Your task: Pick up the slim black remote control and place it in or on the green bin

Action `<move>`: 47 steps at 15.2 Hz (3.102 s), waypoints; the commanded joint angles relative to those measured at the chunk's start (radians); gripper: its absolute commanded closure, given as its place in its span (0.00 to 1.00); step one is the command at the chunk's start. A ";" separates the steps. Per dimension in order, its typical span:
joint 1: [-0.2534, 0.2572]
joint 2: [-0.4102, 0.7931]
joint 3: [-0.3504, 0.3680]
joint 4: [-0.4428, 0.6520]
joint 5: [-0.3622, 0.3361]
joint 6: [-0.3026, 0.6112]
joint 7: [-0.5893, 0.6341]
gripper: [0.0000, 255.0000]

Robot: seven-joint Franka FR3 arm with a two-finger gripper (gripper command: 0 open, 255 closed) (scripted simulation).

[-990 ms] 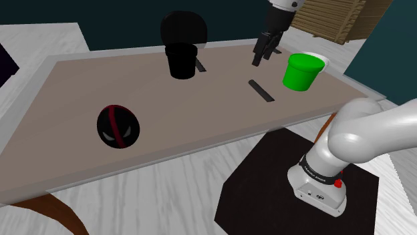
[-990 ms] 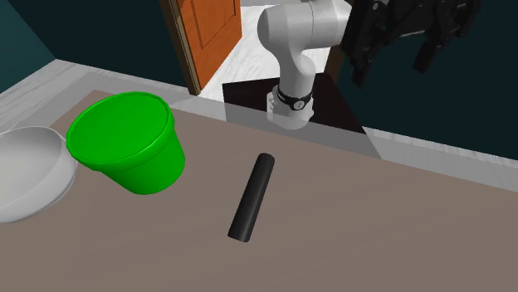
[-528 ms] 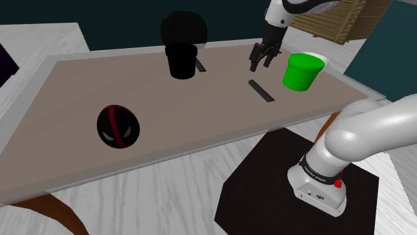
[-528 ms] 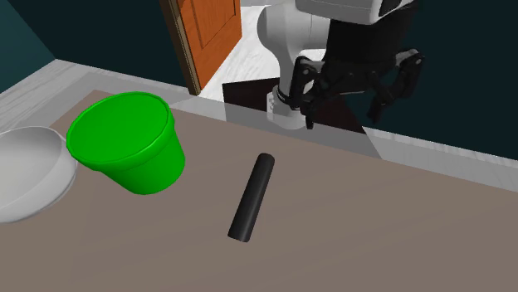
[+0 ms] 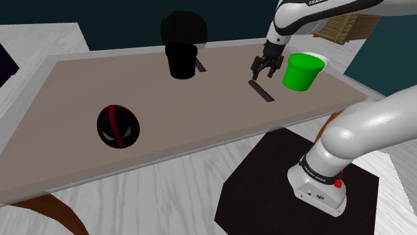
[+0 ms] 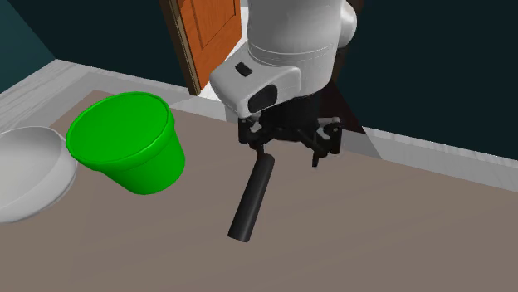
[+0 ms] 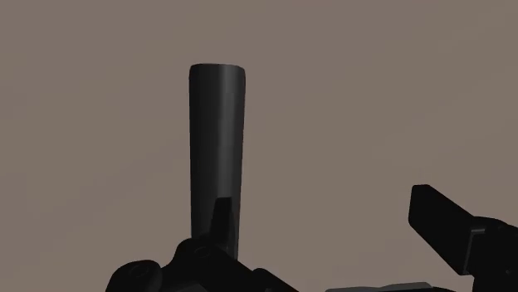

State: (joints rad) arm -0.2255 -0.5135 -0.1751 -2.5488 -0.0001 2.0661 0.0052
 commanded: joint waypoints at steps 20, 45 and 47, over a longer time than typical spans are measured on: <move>-0.064 0.200 -0.077 -0.082 0.006 0.253 0.025 0.00; -0.074 0.087 -0.056 0.025 -0.015 0.035 0.057 1.00; -0.074 0.075 -0.053 0.044 -0.016 0.006 0.060 1.00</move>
State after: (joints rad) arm -0.2995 -0.4314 -0.2296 -2.5117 -0.0156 2.0853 0.0631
